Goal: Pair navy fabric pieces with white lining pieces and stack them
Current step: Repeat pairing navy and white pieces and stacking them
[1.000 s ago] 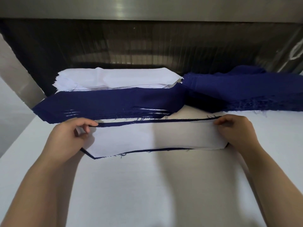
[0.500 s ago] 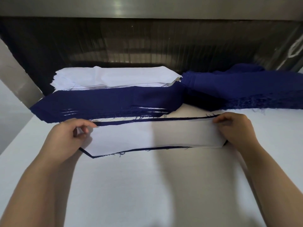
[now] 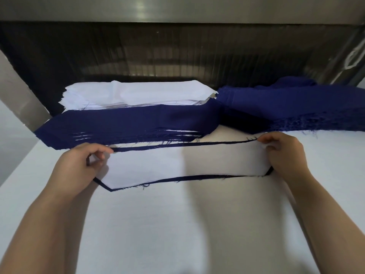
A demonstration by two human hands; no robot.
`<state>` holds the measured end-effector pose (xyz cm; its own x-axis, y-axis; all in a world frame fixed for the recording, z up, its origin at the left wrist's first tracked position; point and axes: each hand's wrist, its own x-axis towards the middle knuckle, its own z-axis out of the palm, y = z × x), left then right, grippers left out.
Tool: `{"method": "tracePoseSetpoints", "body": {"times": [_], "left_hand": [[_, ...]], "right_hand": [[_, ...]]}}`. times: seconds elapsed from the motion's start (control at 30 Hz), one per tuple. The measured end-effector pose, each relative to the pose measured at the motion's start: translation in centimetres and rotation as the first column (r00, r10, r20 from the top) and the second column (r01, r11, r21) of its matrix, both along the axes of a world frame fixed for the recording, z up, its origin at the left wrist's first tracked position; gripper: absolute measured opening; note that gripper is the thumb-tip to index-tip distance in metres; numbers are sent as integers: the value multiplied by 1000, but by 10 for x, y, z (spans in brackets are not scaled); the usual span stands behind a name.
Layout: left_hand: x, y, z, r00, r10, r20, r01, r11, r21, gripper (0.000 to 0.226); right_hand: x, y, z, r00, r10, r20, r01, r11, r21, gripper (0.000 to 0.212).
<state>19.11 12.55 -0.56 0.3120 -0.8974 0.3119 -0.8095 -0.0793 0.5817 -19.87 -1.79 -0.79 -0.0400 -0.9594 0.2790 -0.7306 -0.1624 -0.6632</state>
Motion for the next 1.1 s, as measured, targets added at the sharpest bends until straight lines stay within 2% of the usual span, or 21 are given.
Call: {"method": "tracePoseSetpoints", "body": {"times": [0.33, 0.43, 0.53, 0.63, 0.87, 1.1], "left_hand": [[-3, 2, 3, 1000, 19, 5, -19, 1000, 19, 56], [-6, 1, 4, 996, 31, 85, -31, 1000, 4, 50], [-10, 1, 4, 985, 114, 131, -116, 993, 7, 40], [-15, 2, 5, 981, 139, 139, -142, 990, 15, 41], [-24, -2, 6, 998, 12, 58, -12, 1000, 12, 23], [-23, -5, 3, 998, 26, 54, -29, 998, 64, 21]], "right_hand": [[1, -1, -3, 999, -1, -34, 2, 1000, 13, 39], [1, -1, -3, 999, 6, -49, -6, 1000, 9, 38], [2, -3, -3, 990, -2, -144, -3, 999, -39, 34], [4, -2, -3, 969, -63, -238, 51, 997, -56, 32], [8, 0, -4, 967, 92, -239, -98, 995, -13, 26], [11, 3, -2, 960, 160, -228, -153, 987, 48, 22]]}}
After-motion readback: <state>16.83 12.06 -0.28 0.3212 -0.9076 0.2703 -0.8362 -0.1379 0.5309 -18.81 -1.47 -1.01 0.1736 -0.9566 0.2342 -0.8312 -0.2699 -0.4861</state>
